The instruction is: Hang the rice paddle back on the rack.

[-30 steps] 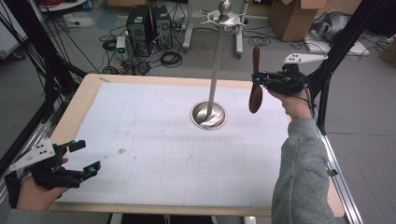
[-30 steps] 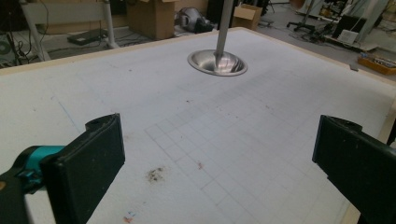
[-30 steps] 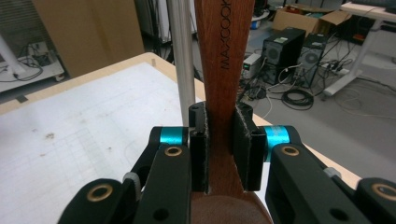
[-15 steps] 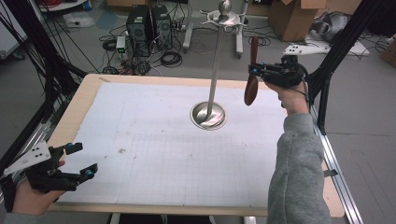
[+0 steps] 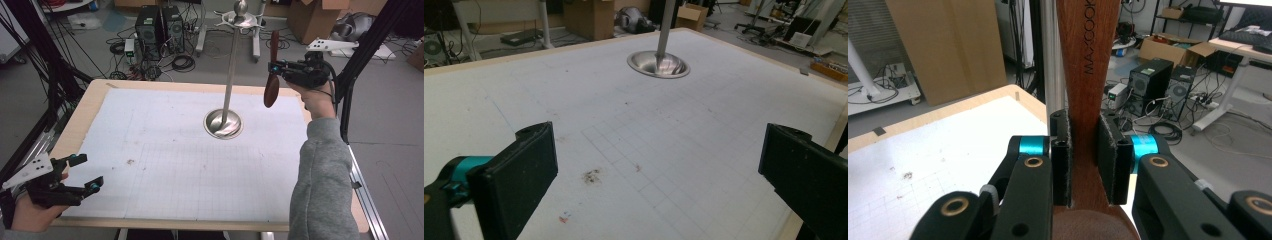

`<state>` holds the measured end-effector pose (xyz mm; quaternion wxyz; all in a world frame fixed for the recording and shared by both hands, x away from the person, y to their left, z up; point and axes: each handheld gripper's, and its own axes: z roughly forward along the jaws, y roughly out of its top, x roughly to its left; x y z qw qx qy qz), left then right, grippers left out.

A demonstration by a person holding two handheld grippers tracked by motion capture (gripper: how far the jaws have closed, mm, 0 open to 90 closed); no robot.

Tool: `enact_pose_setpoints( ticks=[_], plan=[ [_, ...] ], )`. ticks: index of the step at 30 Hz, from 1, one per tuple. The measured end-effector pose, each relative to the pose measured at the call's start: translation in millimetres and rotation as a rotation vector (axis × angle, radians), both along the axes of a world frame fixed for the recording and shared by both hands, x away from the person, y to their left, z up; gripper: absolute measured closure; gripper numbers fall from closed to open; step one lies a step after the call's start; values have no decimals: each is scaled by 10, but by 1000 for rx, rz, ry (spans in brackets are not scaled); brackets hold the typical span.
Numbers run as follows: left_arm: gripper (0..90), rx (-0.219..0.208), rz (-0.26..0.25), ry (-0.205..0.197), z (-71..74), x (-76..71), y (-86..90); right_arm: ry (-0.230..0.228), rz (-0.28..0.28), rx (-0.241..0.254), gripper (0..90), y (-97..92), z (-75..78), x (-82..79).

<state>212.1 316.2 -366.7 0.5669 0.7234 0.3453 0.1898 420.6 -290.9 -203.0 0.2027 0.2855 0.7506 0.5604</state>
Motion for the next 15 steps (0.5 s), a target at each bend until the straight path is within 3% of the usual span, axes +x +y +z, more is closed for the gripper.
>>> enact_pose_setpoints(
  ticks=[6,15],
  plan=[
    [28,1,1,5,-11,3,3,-17,11,-1,780,64,96,-14],
    [28,-1,5,9,-22,-2,18,-17,2,3,780,71,107,13]
  ],
)
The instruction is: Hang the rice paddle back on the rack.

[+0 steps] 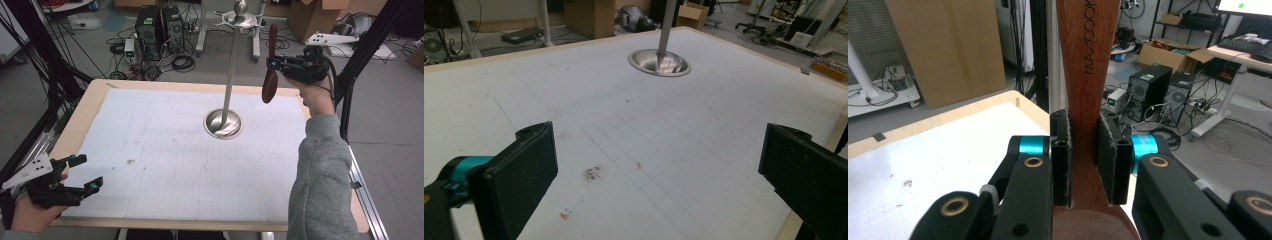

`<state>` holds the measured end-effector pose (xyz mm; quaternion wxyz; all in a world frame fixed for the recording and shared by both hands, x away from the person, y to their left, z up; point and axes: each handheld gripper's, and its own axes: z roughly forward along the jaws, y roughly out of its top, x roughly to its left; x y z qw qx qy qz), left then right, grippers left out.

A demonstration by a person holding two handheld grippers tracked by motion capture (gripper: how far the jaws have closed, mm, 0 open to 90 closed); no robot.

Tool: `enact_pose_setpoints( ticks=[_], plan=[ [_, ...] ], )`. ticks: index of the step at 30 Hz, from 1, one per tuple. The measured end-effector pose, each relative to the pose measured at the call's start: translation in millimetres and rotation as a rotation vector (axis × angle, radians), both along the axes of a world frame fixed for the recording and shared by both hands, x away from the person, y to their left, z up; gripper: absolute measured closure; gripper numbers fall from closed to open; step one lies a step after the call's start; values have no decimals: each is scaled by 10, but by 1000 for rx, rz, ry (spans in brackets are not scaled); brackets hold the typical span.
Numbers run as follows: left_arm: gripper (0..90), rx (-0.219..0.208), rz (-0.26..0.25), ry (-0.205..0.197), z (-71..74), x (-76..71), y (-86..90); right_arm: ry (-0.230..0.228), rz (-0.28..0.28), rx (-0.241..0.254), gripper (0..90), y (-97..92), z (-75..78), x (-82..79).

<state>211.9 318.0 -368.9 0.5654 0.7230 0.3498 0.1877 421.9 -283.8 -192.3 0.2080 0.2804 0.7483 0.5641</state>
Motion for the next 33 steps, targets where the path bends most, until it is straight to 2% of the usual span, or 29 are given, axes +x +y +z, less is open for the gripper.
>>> enact_pose_setpoints(
  ticks=[16,24,33],
  plan=[
    [28,-10,16,-9,17,-36,71,-4,19,29,780,90,-35,63],
    [28,-4,20,-8,14,-44,81,-11,0,55,780,68,-38,83],
    [28,-3,20,-8,18,-55,80,-17,7,68,780,88,-30,92]
  ],
)
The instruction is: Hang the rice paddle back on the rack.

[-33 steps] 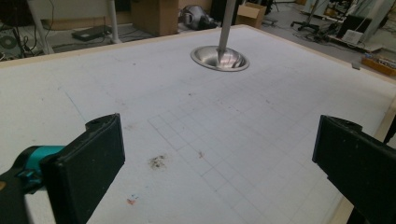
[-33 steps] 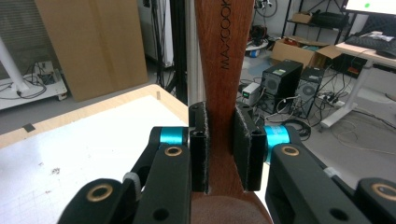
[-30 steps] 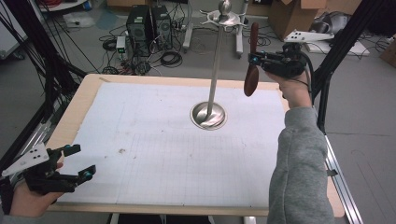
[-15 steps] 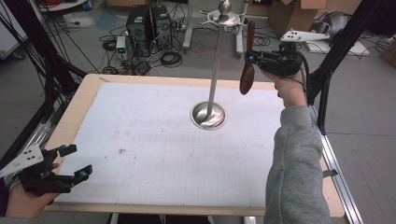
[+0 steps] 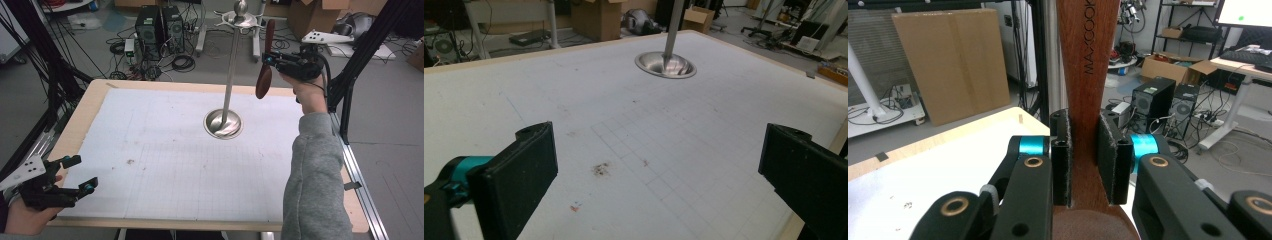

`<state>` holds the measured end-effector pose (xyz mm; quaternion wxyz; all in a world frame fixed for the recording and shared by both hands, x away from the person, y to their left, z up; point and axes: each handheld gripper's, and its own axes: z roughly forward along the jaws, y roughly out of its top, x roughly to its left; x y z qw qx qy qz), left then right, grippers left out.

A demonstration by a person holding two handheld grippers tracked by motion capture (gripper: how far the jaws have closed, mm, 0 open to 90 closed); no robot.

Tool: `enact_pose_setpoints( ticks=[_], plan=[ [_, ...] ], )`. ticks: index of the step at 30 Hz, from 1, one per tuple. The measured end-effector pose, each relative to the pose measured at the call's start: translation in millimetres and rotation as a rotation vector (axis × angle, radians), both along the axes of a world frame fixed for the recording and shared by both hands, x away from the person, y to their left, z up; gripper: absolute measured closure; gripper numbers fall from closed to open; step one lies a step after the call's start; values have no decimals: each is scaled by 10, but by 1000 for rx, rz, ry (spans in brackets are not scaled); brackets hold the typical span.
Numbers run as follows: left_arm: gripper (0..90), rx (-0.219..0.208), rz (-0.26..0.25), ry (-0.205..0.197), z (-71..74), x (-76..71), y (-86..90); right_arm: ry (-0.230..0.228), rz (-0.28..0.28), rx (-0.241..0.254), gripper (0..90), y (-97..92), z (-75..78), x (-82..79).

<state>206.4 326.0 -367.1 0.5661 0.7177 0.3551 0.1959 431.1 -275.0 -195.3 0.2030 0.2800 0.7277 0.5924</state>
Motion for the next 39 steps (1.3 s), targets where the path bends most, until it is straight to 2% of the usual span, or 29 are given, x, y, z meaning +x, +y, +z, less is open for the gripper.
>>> enact_pose_setpoints(
  ticks=[16,24,39],
  plan=[
    [28,13,8,-5,11,-42,1,8,16,-7,780,87,-37,61],
    [28,2,10,-3,18,-66,22,9,19,-18,780,137,-54,91],
    [28,10,13,0,13,-75,34,4,14,-21,780,170,-47,105]
  ],
)
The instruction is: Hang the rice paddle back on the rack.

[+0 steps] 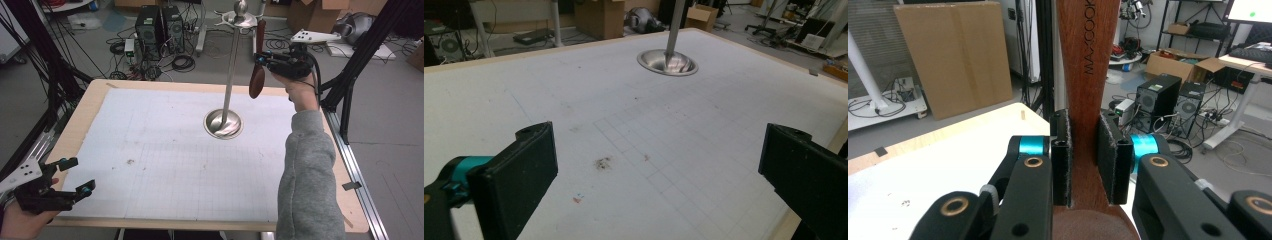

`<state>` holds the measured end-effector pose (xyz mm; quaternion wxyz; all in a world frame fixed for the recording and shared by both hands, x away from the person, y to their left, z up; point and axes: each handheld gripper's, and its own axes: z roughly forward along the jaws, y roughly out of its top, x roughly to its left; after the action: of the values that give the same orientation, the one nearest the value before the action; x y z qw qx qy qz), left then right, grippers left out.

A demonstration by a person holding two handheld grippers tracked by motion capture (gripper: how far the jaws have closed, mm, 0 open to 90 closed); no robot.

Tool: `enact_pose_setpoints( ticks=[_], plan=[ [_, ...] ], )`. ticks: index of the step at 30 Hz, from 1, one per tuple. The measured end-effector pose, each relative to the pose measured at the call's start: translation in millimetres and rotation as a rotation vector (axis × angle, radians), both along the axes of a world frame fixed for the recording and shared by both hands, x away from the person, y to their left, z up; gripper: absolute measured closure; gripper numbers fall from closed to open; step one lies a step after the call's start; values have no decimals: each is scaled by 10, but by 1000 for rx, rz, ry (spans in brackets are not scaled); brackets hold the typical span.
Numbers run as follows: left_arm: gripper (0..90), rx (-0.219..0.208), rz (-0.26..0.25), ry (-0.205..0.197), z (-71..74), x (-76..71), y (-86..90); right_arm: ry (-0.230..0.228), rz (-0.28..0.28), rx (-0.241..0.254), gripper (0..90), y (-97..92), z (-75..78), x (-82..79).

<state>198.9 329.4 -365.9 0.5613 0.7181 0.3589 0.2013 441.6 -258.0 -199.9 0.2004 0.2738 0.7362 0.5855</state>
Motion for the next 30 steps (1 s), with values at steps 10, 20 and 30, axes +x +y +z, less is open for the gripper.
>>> enact_pose_setpoints(
  ticks=[10,20,30],
  plan=[
    [28,-3,5,-1,1,-10,18,0,-2,-6,779,12,-1,20],
    [28,0,10,1,-3,-18,16,6,6,-1,779,9,-13,36],
    [28,0,7,-3,5,-28,28,8,-2,-2,779,57,-21,58]
  ],
)
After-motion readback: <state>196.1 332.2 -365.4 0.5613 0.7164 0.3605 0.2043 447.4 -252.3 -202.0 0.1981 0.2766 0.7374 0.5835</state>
